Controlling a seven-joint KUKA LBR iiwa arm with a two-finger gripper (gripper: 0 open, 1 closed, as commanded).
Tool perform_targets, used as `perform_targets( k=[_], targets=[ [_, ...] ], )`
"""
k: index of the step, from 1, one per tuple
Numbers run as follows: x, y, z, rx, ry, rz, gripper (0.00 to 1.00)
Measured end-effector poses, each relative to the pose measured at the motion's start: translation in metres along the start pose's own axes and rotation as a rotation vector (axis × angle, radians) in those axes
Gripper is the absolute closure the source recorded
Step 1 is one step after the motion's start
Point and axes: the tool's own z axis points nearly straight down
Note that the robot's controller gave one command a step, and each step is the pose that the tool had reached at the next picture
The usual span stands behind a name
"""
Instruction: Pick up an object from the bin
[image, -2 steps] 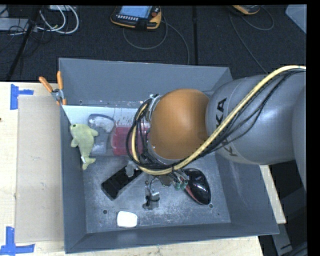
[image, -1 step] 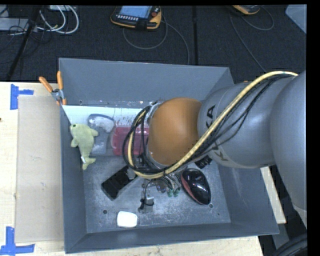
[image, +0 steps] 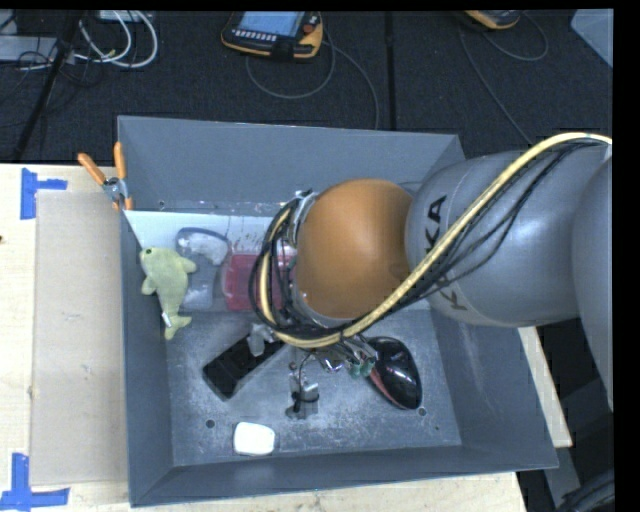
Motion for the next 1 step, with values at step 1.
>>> perform_targets(
  k=[1],
  targets=[
    [-0.0060, 0.0083, -0.0079, 0.003, -0.014, -0.168, 0.00]
  ],
)
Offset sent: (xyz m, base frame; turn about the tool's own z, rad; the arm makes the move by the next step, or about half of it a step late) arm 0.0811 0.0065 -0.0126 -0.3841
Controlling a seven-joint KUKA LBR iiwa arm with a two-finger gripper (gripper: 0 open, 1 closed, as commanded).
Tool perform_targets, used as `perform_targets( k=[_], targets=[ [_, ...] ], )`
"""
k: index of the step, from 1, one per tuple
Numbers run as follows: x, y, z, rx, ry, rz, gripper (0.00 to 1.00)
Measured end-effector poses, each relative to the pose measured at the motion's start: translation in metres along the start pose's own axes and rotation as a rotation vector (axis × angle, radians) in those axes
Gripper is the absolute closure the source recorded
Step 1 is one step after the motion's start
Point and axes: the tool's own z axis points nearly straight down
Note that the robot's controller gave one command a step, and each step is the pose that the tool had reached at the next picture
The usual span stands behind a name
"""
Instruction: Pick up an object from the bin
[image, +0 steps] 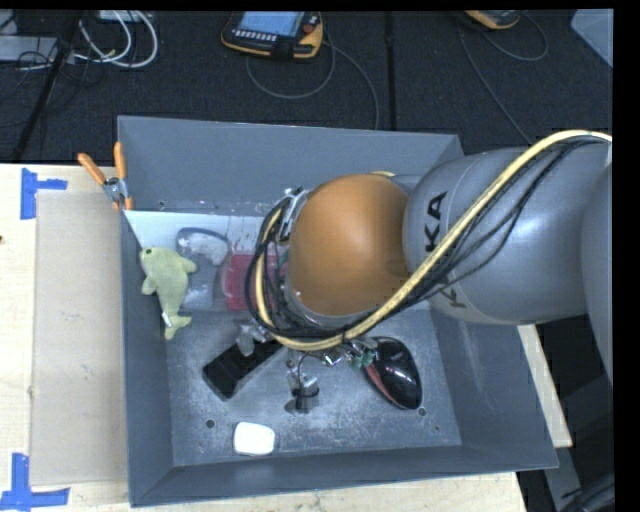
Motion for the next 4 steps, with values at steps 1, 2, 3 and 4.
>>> perform_targets(
  k=[1, 2, 3, 4],
  targets=[
    [-0.016, -0.009, 0.010, -0.003, 0.009, 0.173, 0.00],
    [-0.032, -0.010, 0.016, 0.000, 0.004, 0.042, 0.00],
    [-0.042, -0.010, 0.041, -0.002, 0.003, -0.177, 0.00],
    [-0.042, -0.002, 0.054, -0.004, 0.007, -0.121, 0.00]
  ],
)
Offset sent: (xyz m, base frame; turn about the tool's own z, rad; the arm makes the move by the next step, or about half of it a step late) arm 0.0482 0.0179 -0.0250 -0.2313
